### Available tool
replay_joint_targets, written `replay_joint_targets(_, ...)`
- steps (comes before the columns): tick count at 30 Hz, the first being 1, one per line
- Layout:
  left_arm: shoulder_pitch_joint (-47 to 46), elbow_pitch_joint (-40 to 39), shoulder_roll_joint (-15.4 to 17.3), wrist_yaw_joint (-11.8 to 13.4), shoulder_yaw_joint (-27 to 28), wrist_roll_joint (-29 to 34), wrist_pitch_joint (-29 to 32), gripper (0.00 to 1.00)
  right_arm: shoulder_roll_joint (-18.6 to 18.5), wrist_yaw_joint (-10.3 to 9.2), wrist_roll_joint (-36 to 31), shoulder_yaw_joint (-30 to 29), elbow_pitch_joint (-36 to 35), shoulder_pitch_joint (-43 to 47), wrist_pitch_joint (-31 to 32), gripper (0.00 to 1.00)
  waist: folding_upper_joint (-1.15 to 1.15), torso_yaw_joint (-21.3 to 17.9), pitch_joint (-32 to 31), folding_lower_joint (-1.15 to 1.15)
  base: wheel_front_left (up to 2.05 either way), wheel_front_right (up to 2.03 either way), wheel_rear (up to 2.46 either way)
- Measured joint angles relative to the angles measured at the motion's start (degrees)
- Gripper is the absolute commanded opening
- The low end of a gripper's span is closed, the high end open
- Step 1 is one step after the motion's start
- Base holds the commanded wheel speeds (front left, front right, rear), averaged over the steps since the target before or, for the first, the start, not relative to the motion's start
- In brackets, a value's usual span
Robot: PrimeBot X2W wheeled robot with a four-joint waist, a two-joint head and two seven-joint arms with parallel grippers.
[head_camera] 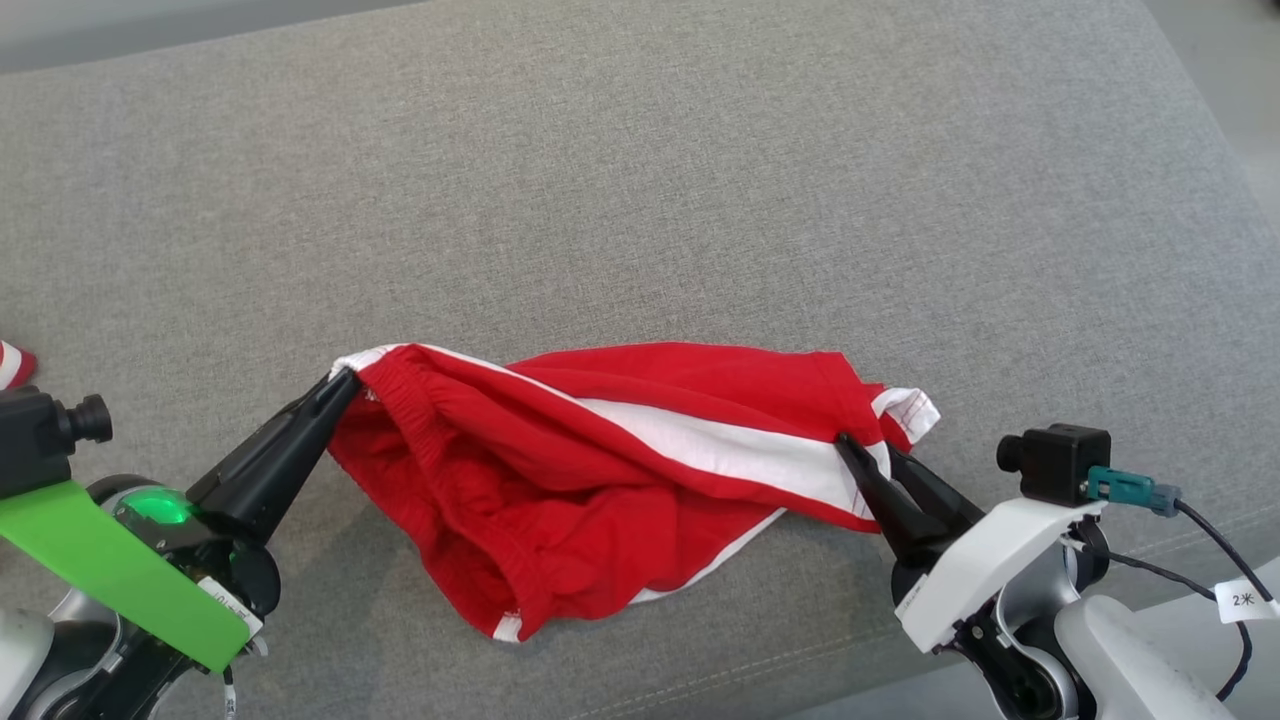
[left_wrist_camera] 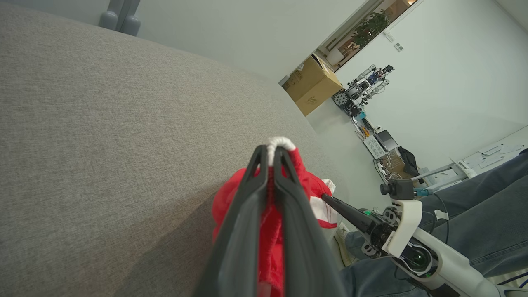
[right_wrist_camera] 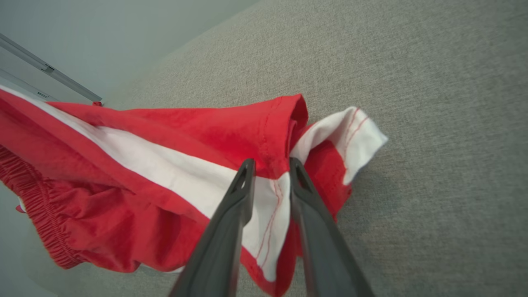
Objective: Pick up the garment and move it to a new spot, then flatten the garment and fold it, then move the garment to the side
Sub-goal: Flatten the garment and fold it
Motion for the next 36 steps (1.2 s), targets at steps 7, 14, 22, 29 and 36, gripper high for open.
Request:
replay_joint_targets(7, -0.8, 0.0, 0.1, 0.0, 0.0, 0.0, 0.0, 0.0, 0.1, -0.05, -0.5, 0.4, 0.1, 0.0, -0.2, 0.64, 0.0, 0.1, 0.2, 0.0, 0.0, 0.0, 0.0)
replay_joint_targets(14, -0.8, 0.0, 0.2, 0.0, 0.0, -0.4, -0.2, 0.0, 0.0, -0.08, -1.1, 0.0, 0.0, -0.1, -0.8, 0.77, 0.0, -0.2, 0.1, 0.0, 0.0, 0.0, 0.0)
replay_joint_targets(22, -1.0, 0.0, 0.4, 0.0, -0.4, -0.6, -0.2, 0.0, 0.0, -0.04, -1.6, 0.4, 0.0, -0.6, -0.9, 0.78, 0.0, -0.3, -0.1, 0.0, 0.0, 0.0, 0.0)
replay_joint_targets(29, -1.0, 0.0, 0.4, 0.0, -1.0, -1.5, -0.2, 0.0, 0.3, -0.02, -1.6, 1.2, 0.5, -0.7, -0.9, 0.64, 0.0, 0.0, -0.1, 0.0, 0.0, 0.0, 0.0)
replay_joint_targets(36, -1.0, 0.0, 0.9, 0.0, -1.1, -1.5, -0.3, 0.0, 0.5, 0.01, -1.5, 1.5, 1.2, -0.6, -0.8, 0.45, 0.0, 0.2, -0.2, 0.0, 0.0, 0.0, 0.0)
